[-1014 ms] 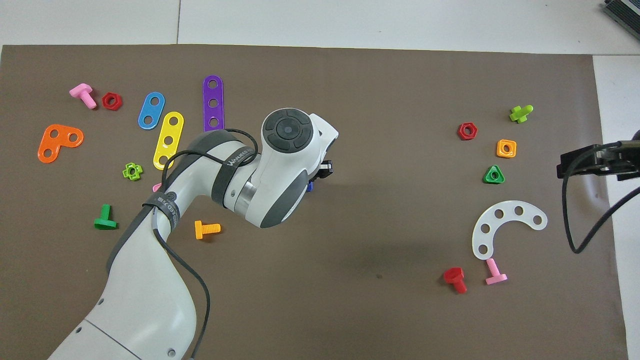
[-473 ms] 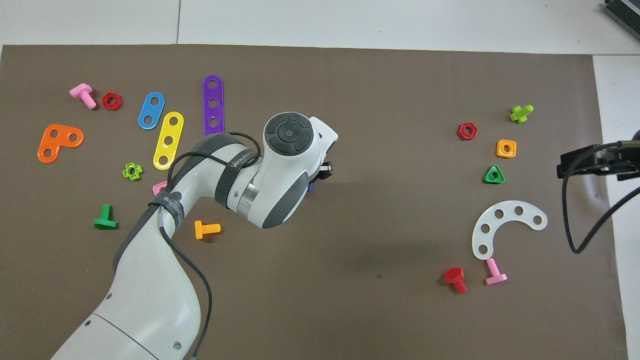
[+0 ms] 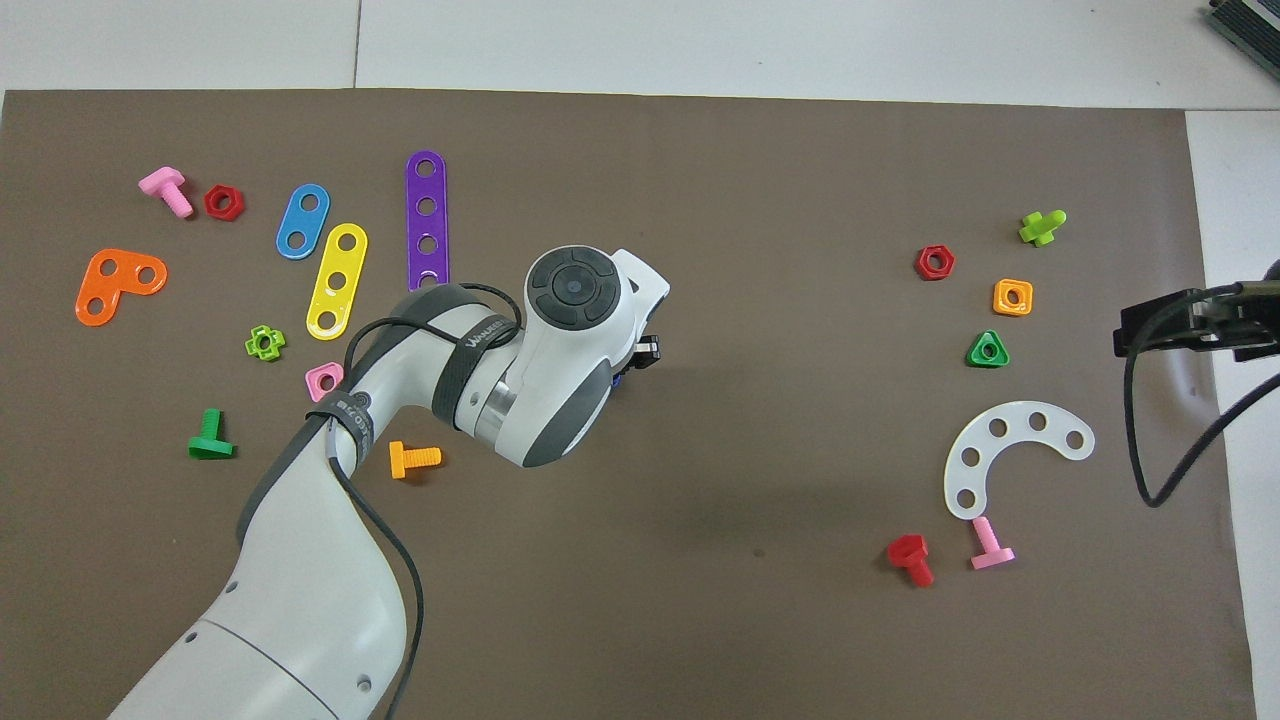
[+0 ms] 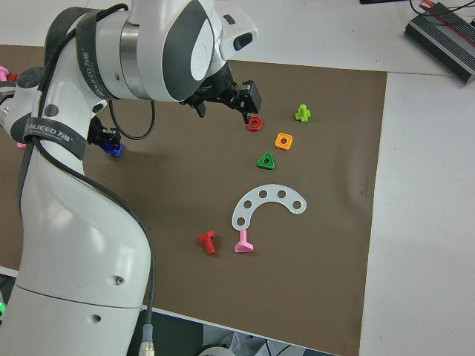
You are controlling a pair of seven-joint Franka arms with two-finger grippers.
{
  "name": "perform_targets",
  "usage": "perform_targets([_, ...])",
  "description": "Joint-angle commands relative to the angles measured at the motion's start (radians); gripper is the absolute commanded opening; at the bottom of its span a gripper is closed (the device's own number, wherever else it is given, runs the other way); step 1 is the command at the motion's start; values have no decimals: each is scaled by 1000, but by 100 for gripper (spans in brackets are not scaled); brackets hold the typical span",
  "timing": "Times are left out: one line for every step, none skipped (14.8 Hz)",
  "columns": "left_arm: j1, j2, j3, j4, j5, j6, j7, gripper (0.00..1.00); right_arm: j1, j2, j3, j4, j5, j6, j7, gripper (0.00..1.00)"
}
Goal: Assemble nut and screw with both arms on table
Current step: 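Open the left gripper and lift it away from the screw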
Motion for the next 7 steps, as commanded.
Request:
perform_targets([-18,-24,16,-25,-6,21,-12,49,-2,-3,-1,2,14,-16,-28,100])
perform_targets([-17,-24,16,-21,-6,19,-12,54,-2,-3,-1,2,14,-16,-28,100])
perform_targets([-18,-24,16,-18,-7,16,-12,61,-2,-3,-1,2,13,-16,-28,100])
perform_targets([-18,-24,16,-10,-7,7,-13,68,-4,-3,-1,2,14,-16,-28,100])
perform_targets([-18,-23,18,1,-7,4,-13,75,-2,-3,-1,2,14,-16,-28,100])
perform_targets([-17,-23,18,2,-7,1,-13,80,-2,-3,-1,2,14,-16,-28,100])
perform_targets([-17,-23,18,2,-7,-1,-13,82,-2,-3,-1,2,13,-16,-28,100])
